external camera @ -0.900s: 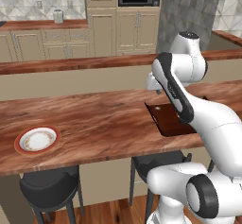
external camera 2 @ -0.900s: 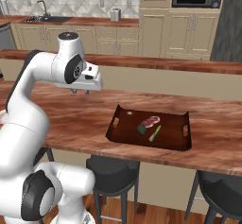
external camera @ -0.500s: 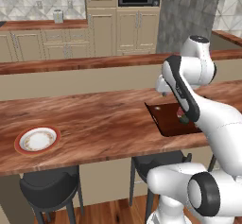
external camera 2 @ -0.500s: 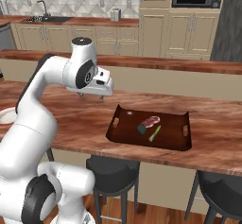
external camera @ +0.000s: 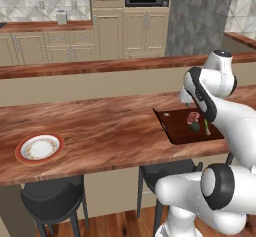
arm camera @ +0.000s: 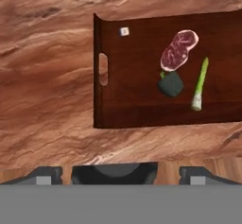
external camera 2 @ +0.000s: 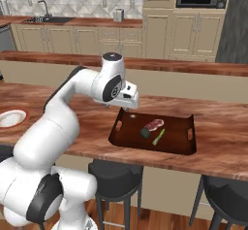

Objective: Create a steak meal by picking up the steak and asparagus from the tray and placing them on the plate. Leave the bell pepper on the tray.

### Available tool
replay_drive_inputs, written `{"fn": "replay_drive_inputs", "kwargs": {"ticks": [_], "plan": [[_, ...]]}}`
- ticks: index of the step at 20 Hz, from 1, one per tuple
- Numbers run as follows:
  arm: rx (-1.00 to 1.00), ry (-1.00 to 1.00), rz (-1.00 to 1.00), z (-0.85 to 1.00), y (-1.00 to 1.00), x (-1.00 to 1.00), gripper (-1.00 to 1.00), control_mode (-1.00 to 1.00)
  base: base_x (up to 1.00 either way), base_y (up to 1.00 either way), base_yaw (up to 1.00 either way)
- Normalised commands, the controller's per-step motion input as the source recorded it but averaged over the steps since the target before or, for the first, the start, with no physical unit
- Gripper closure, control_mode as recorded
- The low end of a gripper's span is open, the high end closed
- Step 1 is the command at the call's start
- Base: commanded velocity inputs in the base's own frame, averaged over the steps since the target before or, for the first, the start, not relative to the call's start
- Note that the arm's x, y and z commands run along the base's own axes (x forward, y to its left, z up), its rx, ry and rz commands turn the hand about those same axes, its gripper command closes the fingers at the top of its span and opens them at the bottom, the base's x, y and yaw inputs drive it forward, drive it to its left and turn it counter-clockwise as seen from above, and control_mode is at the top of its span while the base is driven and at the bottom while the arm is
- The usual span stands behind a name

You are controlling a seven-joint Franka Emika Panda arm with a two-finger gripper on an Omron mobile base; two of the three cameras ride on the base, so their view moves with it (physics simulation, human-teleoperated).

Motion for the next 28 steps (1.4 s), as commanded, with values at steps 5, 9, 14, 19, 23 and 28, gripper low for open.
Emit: {"fn": "replay_drive_inputs", "kwargs": {"ticks": [5, 9, 14, 19, 23, 28], "plan": [[0.00, 0.15, -0.17, -0.47, -0.52, 0.66, -1.00, -1.00, 0.00, 0.00, 0.00], [0.00, 0.14, -0.16, -0.32, -0.42, 0.46, -1.00, -1.00, 0.00, 0.00, 0.00], [0.00, 0.11, -0.15, -0.39, -0.47, 0.47, -1.00, -1.00, 0.00, 0.00, 0.00], [0.00, 0.05, -0.12, -0.47, -0.38, 0.44, -1.00, -1.00, 0.00, 0.00, 0.00], [0.04, 0.01, -0.06, -0.48, -0.21, 0.46, -1.00, -1.00, 0.00, 0.00, 0.00], [0.04, 0.00, -0.01, -0.41, -0.07, 0.33, -1.00, -1.00, 0.00, 0.00, 0.00]]}}
